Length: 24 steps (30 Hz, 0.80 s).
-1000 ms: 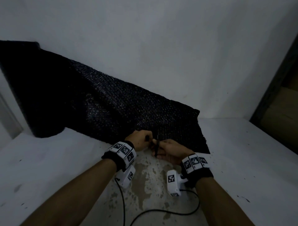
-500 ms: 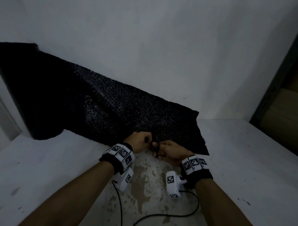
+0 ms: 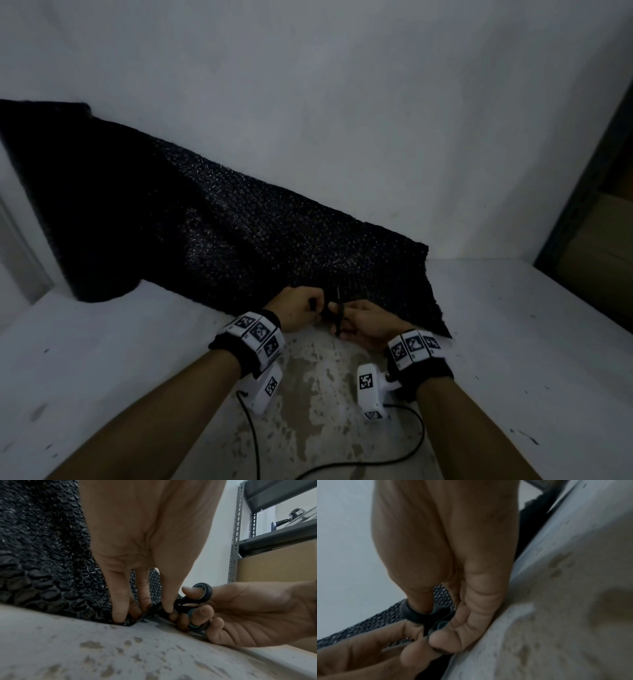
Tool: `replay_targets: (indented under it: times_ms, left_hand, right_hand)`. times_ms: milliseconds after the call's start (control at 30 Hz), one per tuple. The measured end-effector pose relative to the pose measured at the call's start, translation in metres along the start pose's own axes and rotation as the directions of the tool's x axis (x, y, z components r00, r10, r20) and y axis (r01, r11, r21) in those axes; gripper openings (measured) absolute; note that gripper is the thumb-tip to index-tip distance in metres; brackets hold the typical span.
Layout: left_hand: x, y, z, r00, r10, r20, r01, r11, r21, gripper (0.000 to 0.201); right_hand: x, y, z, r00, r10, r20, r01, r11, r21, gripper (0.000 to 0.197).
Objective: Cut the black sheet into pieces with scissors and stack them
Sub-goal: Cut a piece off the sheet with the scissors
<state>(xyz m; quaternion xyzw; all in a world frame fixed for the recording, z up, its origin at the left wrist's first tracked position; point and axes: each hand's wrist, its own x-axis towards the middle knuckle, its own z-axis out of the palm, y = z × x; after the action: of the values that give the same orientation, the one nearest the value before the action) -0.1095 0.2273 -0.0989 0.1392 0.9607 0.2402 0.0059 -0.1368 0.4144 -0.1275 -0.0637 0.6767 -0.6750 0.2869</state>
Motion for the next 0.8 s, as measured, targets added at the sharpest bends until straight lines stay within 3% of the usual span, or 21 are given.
replay_targets:
  times_ms: [233, 367, 433, 533, 600, 633, 800]
  left_hand:
    - [0.0, 0.002, -0.004, 0.999, -0.027, 0.04, 0.029, 0.999, -0.03, 0.011]
    - [0.001, 0.004, -0.017, 0.985, -0.081, 0.152, 0.091, 0.994, -0.06, 0.015]
    - [0.006, 0.004, -0.024, 0.971, -0.151, 0.186, 0.159, 0.987, -0.028, 0.037]
    - [0.017, 0.004, -0.029, 0.968, -0.181, 0.174, 0.135, 0.96, 0.247, 0.088]
    - [0.023, 0.003, -0.028, 0.953, -0.2, 0.226, 0.12, 0.938, 0.325, 0.125]
    - [0.026, 0.004, -0.029, 0.945, -0.204, 0.254, 0.116, 0.939, 0.325, 0.133]
    - [0.037, 0.015, -0.044, 0.923, -0.15, 0.355, 0.115, 0.986, 0.119, 0.102]
  right_hand:
    - [0.004, 0.008, 0.0, 0.999, -0.052, 0.002, 0.052, 0.999, 0.008, 0.034]
    - [0.0, 0.007, 0.004, 0.996, -0.084, 0.021, 0.084, 0.996, -0.014, 0.035]
    - [-0.002, 0.008, 0.003, 0.995, -0.096, 0.029, 0.096, 0.995, -0.002, 0.033]
    - [-0.006, 0.01, 0.003, 0.993, -0.114, 0.041, 0.112, 0.993, 0.041, 0.026]
    - [-0.008, 0.011, 0.003, 0.988, -0.143, 0.056, 0.14, 0.989, 0.051, 0.028]
    - [-0.01, 0.011, 0.002, 0.985, -0.156, 0.07, 0.153, 0.987, 0.054, 0.027]
    - [-0.016, 0.01, 0.001, 0.97, -0.226, 0.093, 0.214, 0.969, 0.121, 0.017]
